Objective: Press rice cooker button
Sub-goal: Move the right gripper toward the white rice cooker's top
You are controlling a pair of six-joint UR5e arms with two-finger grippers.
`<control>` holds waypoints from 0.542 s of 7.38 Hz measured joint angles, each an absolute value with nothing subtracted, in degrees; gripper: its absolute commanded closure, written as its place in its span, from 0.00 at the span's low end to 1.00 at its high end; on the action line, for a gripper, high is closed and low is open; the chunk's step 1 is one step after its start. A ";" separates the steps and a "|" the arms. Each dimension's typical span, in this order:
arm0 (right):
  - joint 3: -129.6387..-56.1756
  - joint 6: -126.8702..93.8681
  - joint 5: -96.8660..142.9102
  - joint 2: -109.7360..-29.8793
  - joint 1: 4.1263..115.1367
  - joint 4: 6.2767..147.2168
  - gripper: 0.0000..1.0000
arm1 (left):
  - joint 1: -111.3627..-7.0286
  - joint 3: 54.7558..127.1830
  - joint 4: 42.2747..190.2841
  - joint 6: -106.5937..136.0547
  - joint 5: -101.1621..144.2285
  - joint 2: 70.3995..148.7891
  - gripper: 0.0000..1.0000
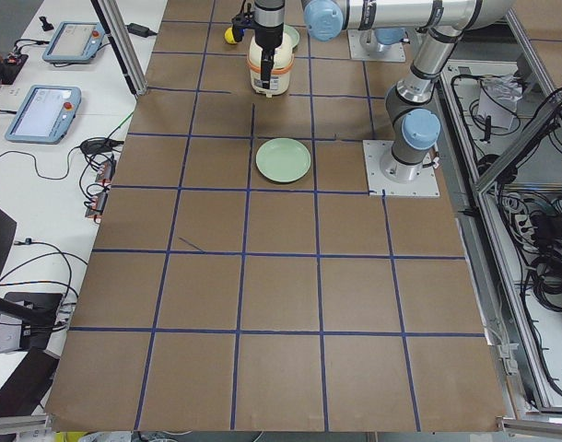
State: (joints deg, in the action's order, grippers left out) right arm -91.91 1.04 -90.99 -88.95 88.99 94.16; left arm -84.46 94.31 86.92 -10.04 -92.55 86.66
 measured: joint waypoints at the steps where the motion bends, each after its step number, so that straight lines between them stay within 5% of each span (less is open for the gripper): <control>1: -91.93 1.00 -90.59 -88.95 89.02 94.14 0.00 | -84.46 94.31 86.93 -10.03 -92.55 86.66 0.00; 4: -91.93 0.84 -90.08 -88.99 89.09 94.15 0.00 | -84.46 94.31 86.92 -10.08 -92.55 86.66 0.00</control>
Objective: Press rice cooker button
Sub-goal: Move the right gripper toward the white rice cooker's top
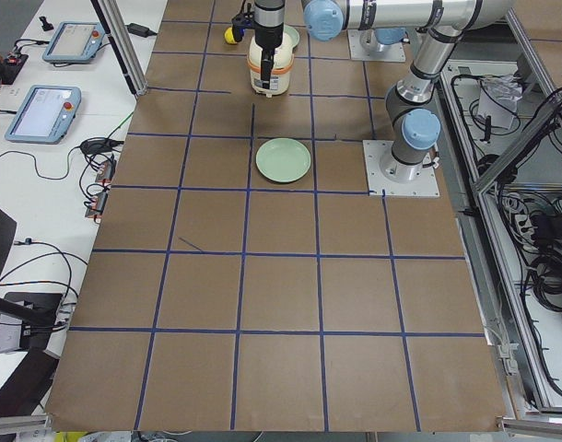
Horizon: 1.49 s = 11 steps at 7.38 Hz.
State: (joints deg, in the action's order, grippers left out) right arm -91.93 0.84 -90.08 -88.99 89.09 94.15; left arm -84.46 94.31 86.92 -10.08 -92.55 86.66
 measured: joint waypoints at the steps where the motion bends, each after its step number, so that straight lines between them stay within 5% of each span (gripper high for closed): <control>1: -91.93 0.81 -90.05 -89.02 89.13 94.17 0.00 | -84.46 94.31 86.92 -10.10 -92.55 86.66 0.00; 11: -96.60 -8.39 -87.90 -91.31 95.31 97.98 0.01 | -84.46 94.31 86.92 -10.07 -92.55 86.66 0.00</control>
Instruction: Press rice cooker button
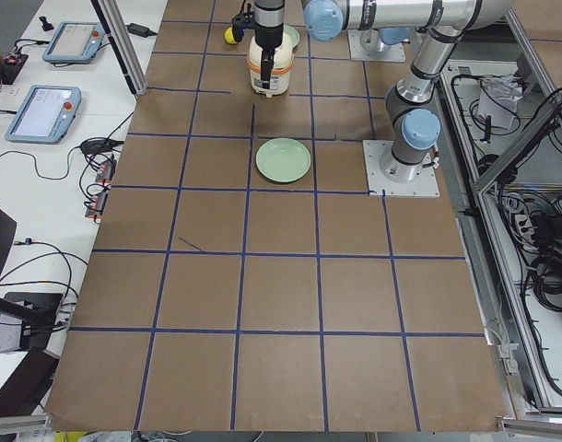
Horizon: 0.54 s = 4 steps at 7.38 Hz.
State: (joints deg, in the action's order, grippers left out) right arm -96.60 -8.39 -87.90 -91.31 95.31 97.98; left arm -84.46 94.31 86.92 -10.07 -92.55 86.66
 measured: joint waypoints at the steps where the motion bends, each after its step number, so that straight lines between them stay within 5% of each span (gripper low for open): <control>1: -97.11 -9.13 -88.13 -90.91 95.87 99.85 0.00 | -84.46 94.31 86.92 -10.08 -92.55 86.66 0.00; 4: -97.45 -4.54 -89.12 -90.76 94.57 102.13 0.00 | -84.46 94.31 86.92 -10.11 -92.55 86.66 0.00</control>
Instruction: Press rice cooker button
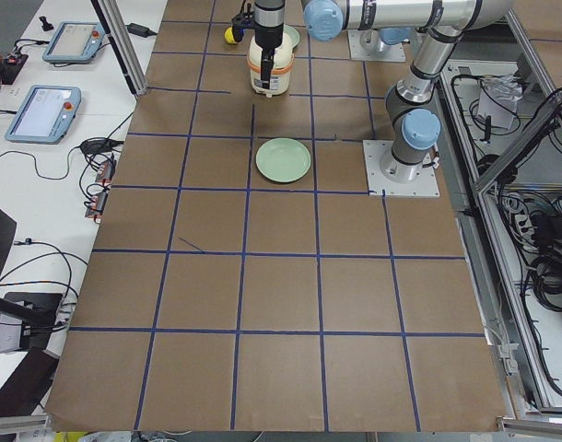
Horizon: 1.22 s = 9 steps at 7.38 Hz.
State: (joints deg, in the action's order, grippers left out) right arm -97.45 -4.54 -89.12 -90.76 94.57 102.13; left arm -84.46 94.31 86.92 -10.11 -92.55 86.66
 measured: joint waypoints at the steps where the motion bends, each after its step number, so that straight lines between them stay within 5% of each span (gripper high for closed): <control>1: -97.23 -3.22 -89.14 -90.68 94.01 102.27 0.00 | -84.46 94.31 86.92 -10.09 -92.55 86.66 0.00; 9: -95.63 -2.28 -88.75 -90.15 93.60 102.15 0.00 | -84.46 94.30 86.92 -10.05 -92.55 86.64 0.00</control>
